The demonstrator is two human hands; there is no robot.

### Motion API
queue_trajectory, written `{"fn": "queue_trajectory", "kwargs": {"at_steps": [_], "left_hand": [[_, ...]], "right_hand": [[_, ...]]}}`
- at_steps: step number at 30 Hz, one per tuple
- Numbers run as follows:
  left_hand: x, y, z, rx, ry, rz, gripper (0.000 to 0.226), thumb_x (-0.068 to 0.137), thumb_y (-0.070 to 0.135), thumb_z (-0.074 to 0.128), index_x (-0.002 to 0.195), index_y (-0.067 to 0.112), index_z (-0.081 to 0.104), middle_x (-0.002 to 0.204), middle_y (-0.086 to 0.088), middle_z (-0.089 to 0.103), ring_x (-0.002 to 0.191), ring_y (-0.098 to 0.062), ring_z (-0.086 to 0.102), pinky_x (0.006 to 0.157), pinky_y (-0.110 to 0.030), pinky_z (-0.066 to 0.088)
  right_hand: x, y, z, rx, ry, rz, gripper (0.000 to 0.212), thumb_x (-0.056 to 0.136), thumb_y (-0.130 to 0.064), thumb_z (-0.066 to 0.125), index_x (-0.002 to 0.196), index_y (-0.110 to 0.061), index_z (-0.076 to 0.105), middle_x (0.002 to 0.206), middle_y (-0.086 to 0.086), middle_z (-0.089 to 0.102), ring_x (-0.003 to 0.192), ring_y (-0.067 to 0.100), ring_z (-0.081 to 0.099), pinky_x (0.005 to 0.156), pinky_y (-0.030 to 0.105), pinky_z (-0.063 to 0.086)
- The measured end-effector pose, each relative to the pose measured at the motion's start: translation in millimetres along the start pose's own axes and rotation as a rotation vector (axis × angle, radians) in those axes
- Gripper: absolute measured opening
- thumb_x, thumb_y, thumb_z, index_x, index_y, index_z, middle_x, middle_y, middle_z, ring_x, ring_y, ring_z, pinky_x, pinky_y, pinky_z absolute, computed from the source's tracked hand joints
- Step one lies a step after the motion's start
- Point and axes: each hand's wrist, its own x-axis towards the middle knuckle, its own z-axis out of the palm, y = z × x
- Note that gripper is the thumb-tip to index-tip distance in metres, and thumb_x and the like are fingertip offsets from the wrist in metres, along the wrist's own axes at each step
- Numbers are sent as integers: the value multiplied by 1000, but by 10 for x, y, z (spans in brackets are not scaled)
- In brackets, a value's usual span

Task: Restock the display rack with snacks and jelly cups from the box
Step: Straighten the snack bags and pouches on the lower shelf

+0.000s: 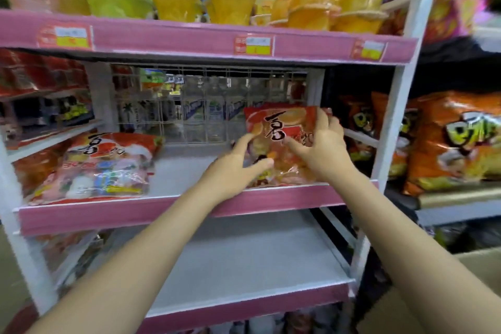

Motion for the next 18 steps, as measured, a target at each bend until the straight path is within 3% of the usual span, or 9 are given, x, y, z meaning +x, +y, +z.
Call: {"fn": "queue_trajectory", "kwargs": {"at_steps": [2, 5, 11, 13, 16, 18], "left_hand": [[85, 108, 120, -14, -19, 1, 89, 83, 76, 51, 154, 44, 7, 154, 1, 42, 136, -26, 46, 109, -40, 41], [144, 157, 202, -30, -15, -24, 97, 83, 72, 57, 155, 43, -1, 161, 0, 30, 143, -24, 36, 112, -36, 33], [126, 153, 176, -113, 5, -3, 99, 83, 61, 67, 154, 48, 0, 160, 4, 32, 140, -21, 39, 109, -35, 37], [75, 159, 136, -164, 76, 64, 96, 87, 46, 71, 154, 47, 3, 158, 8, 35, 133, -16, 44, 102, -31, 39], [14, 135, -33, -277, 227, 125, 91, 91, 24, 70, 155, 44, 8, 158, 10, 31, 139, -12, 36, 112, -36, 35], [-11, 38, -236, -282, 314, 116, 88, 92, 25, 69, 154, 46, 11, 160, 9, 26, 140, -8, 29, 115, -35, 28]], "right_hand": [[-54, 166, -11, 17, -45, 99, 105, 79, -69, 62, 152, -5, 23, 145, 25, 35, 136, 39, 34, 111, 47, 32], [-127, 309, 56, -96, -51, 143, 102, 77, -82, 45, 144, -5, 40, 138, 22, 43, 130, 38, 38, 109, 47, 33], [-123, 377, 94, 150, -8, 42, 84, 74, -80, 56, 136, -23, 57, 132, 9, 51, 127, 27, 42, 107, 46, 39], [-139, 317, 79, 288, -6, -54, 76, 77, -74, 58, 140, -32, 52, 132, 2, 54, 126, 18, 44, 107, 40, 40], [-135, 63, 62, 434, -92, -177, 71, 91, -53, 61, 152, -41, 28, 149, -9, 47, 129, 7, 48, 108, 32, 42], [-89, -186, 70, 428, -121, -207, 74, 93, -54, 58, 154, -41, 19, 150, -8, 46, 106, 3, 63, 91, 24, 53]]}}
